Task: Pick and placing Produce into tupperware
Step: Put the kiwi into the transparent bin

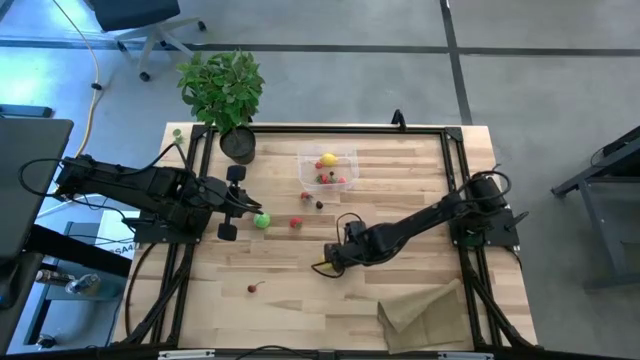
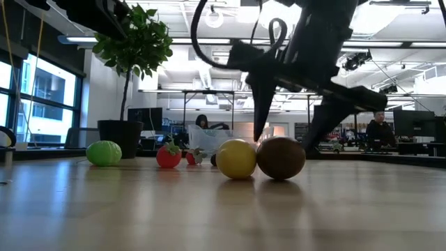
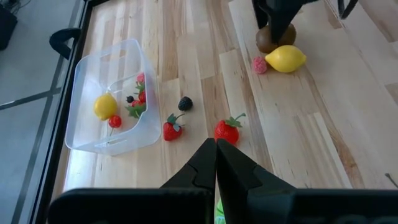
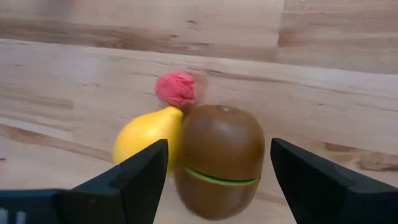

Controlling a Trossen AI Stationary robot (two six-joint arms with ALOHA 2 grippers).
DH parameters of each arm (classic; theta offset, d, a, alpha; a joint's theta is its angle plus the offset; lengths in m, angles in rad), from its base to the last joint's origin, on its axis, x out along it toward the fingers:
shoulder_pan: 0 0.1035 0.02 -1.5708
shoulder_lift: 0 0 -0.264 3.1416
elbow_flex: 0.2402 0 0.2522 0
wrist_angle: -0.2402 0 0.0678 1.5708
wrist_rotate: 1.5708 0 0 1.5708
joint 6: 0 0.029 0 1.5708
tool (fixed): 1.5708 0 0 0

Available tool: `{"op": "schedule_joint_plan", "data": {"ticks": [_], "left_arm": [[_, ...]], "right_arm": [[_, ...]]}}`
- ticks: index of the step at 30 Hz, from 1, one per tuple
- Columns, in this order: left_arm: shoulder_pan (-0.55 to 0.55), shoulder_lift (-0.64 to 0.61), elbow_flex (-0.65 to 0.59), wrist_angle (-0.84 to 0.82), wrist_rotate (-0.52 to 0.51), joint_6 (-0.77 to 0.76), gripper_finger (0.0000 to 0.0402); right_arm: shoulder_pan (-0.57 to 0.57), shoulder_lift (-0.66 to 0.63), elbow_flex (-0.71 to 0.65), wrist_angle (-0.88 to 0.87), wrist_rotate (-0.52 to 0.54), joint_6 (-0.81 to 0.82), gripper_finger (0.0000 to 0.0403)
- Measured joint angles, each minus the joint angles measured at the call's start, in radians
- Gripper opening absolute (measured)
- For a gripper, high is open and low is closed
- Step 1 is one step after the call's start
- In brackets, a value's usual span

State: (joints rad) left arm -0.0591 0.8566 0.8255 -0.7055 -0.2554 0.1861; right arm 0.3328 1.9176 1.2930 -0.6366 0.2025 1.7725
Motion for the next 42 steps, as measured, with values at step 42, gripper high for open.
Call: {"op": "schedule_joint_plan", "data": {"ticks": [42], "left_arm": [[0.000,0.000,0.000,0.000,0.000,0.000,0.0003]], "right_arm": [[0.001,0.060,0.002,-0.060,-0.050,-0.077,0.0276]]}}
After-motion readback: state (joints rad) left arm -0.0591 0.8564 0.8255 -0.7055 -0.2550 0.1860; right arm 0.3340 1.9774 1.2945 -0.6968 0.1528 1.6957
